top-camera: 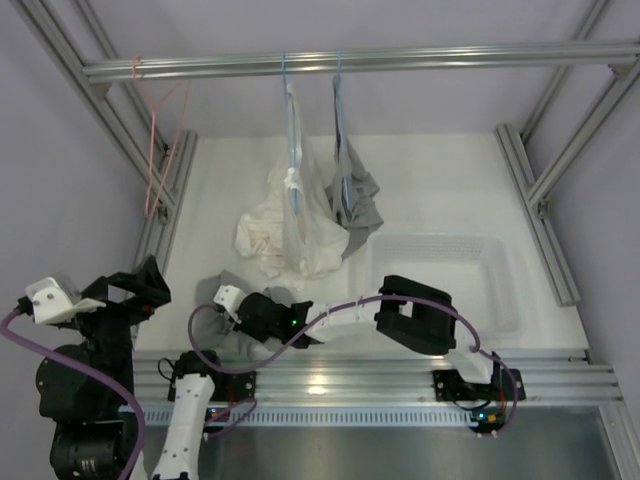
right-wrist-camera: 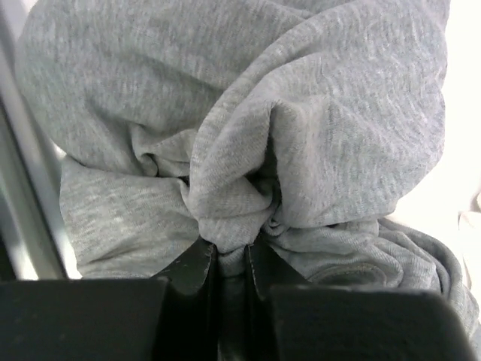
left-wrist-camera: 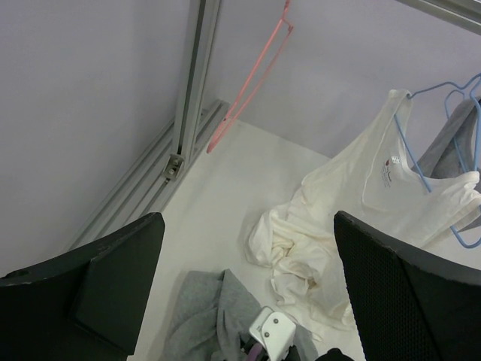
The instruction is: Remove the tank top from the hanger
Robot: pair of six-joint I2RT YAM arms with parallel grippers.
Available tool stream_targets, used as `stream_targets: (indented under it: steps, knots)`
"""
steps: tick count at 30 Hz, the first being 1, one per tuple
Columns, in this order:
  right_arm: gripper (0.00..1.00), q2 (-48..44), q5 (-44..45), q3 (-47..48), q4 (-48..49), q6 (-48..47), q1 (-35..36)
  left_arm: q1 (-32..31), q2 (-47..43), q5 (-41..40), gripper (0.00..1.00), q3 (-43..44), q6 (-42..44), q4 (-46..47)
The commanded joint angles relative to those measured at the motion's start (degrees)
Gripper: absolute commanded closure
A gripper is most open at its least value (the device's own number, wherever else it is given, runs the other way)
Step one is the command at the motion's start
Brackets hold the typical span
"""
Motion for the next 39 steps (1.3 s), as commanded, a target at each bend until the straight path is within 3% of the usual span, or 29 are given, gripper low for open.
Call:
stream_targets:
  steps: [1,9,18,26,34,39]
  knots:
    - [1.0,-5.2,-4.2,-3.1,0.7,0.8,1.1,-0.4,-1.0,-0.9,0.01,0.0,1.2,0.9]
    - [1.0,-27.2,-5.1,-10.5,2.9,1.0,1.1,-0.9,-0.6,2.1,0.01,-1.3,2.1,1.6]
    - [1.0,-52.5,-1.4,-22.7,-0.6,3.1,1.0,-1.3,5.0,19.4,0.01,-5.9,3.5,3.8]
    - [1.0,-75.5,7.4,-22.4,-15.6,3.9,1.0,-1.3,7.4,23.5,0.01,-7.0,3.2,6.0]
    - [1.0,-83.8,13.4,-14.1,-28.9,2.8,0.9,-1.4,6.6,21.9,0.01,-9.6,3.9,7.4]
    - [1.0,-84.3,26.3,-8.5,-33.6,-0.5,0.9,-1.2,6.4,21.7,0.01,-10.1,4.0,7.7]
